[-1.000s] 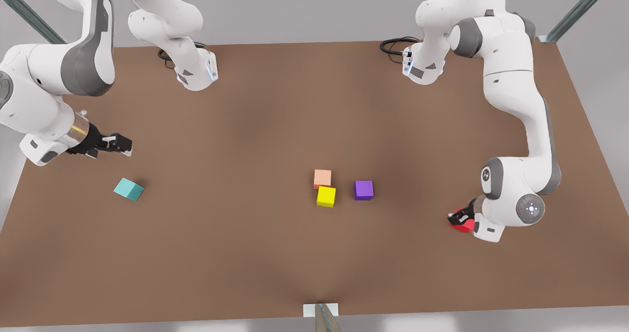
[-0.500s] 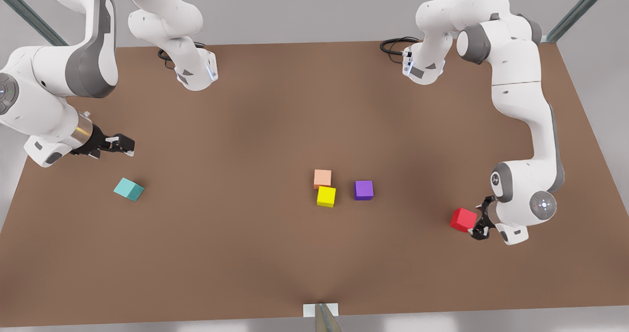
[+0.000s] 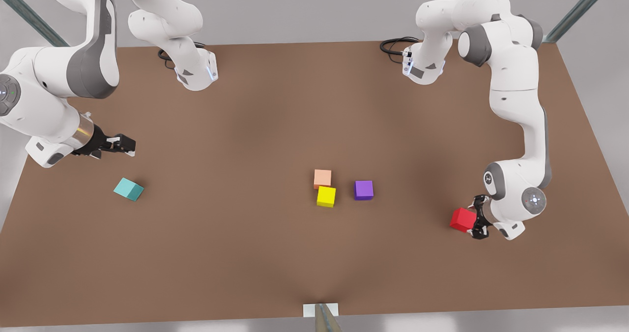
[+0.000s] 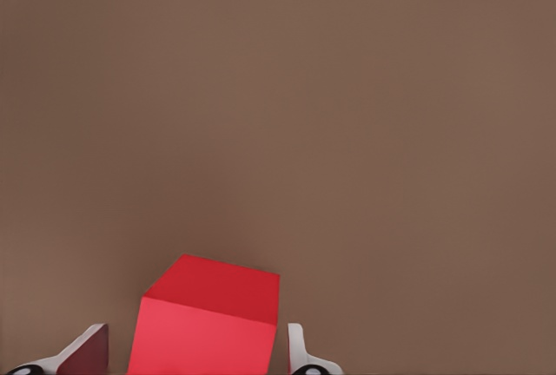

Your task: Pick up red wooden cube and pass to hand red wooden cube and place in blue wooden cube

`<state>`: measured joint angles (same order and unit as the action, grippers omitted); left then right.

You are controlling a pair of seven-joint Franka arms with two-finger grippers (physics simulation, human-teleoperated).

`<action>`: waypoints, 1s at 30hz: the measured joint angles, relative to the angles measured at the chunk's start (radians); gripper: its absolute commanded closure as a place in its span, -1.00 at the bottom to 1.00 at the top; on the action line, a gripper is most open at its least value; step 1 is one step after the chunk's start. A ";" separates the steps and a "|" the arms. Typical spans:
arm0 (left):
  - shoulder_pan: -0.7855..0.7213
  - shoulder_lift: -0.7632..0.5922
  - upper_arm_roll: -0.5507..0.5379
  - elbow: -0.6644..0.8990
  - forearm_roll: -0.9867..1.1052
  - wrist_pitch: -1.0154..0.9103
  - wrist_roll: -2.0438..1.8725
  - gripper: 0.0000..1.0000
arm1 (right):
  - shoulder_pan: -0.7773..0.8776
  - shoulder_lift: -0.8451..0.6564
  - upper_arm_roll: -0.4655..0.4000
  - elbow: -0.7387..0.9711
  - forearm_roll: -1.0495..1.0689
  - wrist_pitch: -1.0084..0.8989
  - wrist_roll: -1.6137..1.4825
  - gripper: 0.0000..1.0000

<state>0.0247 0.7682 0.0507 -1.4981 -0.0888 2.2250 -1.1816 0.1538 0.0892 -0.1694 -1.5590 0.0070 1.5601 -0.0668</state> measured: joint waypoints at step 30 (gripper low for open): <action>-0.027 0.158 -0.818 0.358 -0.051 -0.170 0.063 -0.01 | -0.033 0.323 -0.003 0.223 0.388 0.000 -0.053 -1.00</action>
<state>-0.0019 0.9262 -0.7668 -1.1405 -0.1400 2.0553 -1.1183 0.1212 0.4122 -0.1724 -1.3362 0.3948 1.5605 -0.1193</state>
